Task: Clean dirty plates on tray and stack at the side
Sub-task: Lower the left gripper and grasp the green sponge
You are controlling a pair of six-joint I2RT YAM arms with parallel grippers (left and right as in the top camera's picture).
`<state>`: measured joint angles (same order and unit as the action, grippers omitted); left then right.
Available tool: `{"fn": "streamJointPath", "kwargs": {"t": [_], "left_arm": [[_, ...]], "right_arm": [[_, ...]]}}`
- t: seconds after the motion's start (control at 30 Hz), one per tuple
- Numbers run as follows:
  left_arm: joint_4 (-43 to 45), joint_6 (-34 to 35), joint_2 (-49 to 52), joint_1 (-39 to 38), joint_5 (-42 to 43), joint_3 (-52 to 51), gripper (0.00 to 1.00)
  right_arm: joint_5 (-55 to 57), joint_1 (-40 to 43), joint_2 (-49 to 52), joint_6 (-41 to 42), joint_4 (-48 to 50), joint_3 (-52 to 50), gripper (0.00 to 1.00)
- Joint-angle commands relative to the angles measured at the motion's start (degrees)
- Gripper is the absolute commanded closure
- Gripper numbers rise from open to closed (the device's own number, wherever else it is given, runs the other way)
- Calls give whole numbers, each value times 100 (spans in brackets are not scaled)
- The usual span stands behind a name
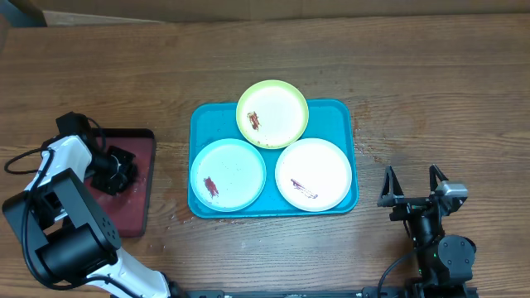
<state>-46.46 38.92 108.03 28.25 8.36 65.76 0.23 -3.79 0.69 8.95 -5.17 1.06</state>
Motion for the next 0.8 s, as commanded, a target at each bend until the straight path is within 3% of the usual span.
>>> {"fn": "streamJointPath", "kwargs": {"t": [0.0, 0.07, 0.1, 0.13, 0.17, 0.4, 0.53, 0.6, 0.67, 0.7, 0.77], "left_arm": [[20, -76, 216, 0, 31, -136, 96], [22, -76, 216, 0, -184, -136, 92], [35, -76, 216, 0, -245, -136, 83], [87, -79, 216, 0, -308, -136, 65], [181, -81, 216, 0, -496, -136, 3], [527, -79, 216, 2, -1784, -136, 0], [673, -79, 216, 2, -1930, -136, 0], [730, -79, 216, 2, -1926, -136, 16], [730, -79, 216, 2, -1926, -136, 53], [726, -79, 216, 2, -1919, -136, 90], [719, -79, 216, 2, -1882, -136, 96]], "right_arm": [[7, 28, -52, -22, 33, -61, 0], [7, 28, -52, -22, 33, -61, 0], [7, 28, -52, -22, 33, -61, 0], [7, 28, -52, -22, 33, -61, 0], [7, 28, -52, -22, 33, -61, 0], [4, 28, -52, -22, 33, -61, 0], [4, 28, -52, -22, 33, -61, 0], [4, 28, -52, -22, 33, -61, 0], [4, 28, -52, -22, 33, -61, 0], [4, 28, -52, -22, 33, -61, 0], [4, 28, -52, -22, 33, -61, 0]]}}
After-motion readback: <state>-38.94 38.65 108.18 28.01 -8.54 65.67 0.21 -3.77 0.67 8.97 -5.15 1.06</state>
